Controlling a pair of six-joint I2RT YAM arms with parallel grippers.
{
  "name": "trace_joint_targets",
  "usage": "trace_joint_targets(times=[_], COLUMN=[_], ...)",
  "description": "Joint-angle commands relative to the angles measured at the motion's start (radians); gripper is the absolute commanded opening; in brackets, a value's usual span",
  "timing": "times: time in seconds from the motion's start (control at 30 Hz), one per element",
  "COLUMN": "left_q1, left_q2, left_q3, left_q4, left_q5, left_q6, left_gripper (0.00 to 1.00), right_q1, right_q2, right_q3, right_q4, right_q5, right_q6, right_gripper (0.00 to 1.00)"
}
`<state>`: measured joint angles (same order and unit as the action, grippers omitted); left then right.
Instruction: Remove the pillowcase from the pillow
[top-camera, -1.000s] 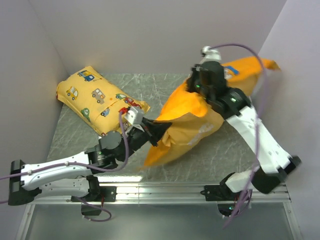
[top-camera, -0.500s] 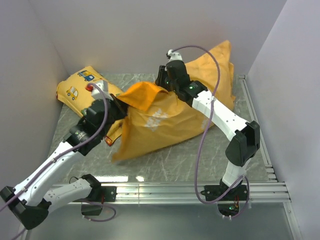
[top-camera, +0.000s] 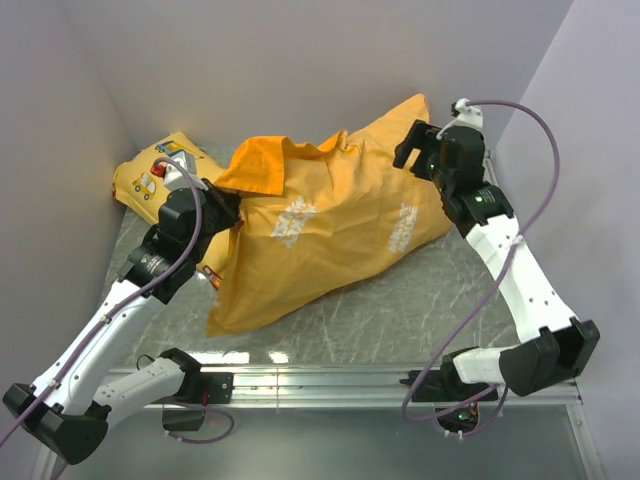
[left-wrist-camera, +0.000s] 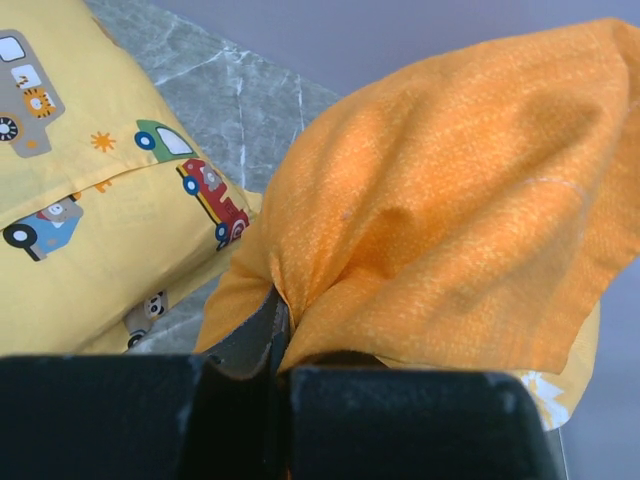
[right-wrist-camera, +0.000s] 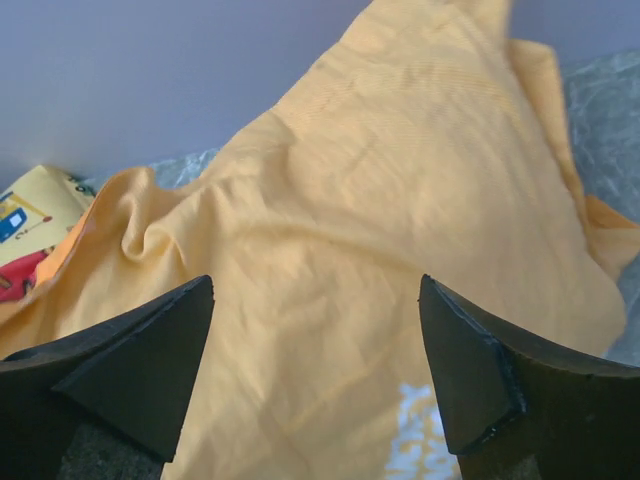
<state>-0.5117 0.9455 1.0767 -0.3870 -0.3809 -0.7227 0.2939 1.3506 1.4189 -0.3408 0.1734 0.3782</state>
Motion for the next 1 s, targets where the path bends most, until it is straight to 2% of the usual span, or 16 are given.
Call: trace_joint_targets(times=[0.0, 0.17, 0.27, 0.37, 0.47, 0.53, 0.63, 0.7, 0.83, 0.87, 0.97], left_q1=[0.013, 0.024, 0.036, 0.047, 0.053, 0.059, 0.062, 0.068, 0.094, 0.105, 0.168], left_q2=[-0.004, -0.007, 0.009, 0.044, 0.088, 0.120, 0.151, 0.186, 0.313, 0.344, 0.476], left_q3=[0.025, 0.011, 0.017, 0.048, 0.093, 0.120, 0.181, 0.247, 0.425, 0.510, 0.668], left_q4=[0.111, 0.111, 0.111, 0.106, 0.109, 0.111, 0.115, 0.106, 0.053, 0.034, -0.030], left_q5=[-0.018, -0.018, -0.007, 0.000, 0.004, 0.002, 0.010, 0.010, -0.018, -0.021, -0.032], left_q6=[0.006, 0.012, 0.016, 0.020, 0.029, 0.037, 0.051, 0.066, 0.114, 0.123, 0.160], left_gripper=[0.00, 0.00, 0.01, 0.00, 0.00, 0.00, 0.00, 0.00, 0.00, 0.00, 0.00], right_q1=[-0.045, -0.180, -0.209, -0.216, -0.214, -0.217, -0.214, -0.214, -0.170, -0.145, -0.017], right_q2=[-0.071, -0.050, -0.018, 0.024, 0.054, 0.071, 0.085, 0.065, -0.008, -0.043, -0.097], right_q3=[-0.038, -0.196, -0.309, -0.351, -0.419, -0.423, -0.420, -0.411, -0.379, -0.355, -0.310], right_q4=[0.003, 0.074, 0.144, 0.210, 0.296, 0.318, 0.321, 0.301, 0.214, 0.189, 0.120], right_q5=[0.029, -0.101, -0.094, -0.133, -0.170, -0.190, -0.195, -0.199, -0.227, -0.226, -0.232], right_q6=[0.014, 0.068, 0.065, 0.074, 0.096, 0.108, 0.114, 0.119, 0.107, 0.105, 0.102], right_gripper=[0.91, 0.92, 0.92, 0.92, 0.87, 0.76, 0.26, 0.00, 0.00, 0.00, 0.00])
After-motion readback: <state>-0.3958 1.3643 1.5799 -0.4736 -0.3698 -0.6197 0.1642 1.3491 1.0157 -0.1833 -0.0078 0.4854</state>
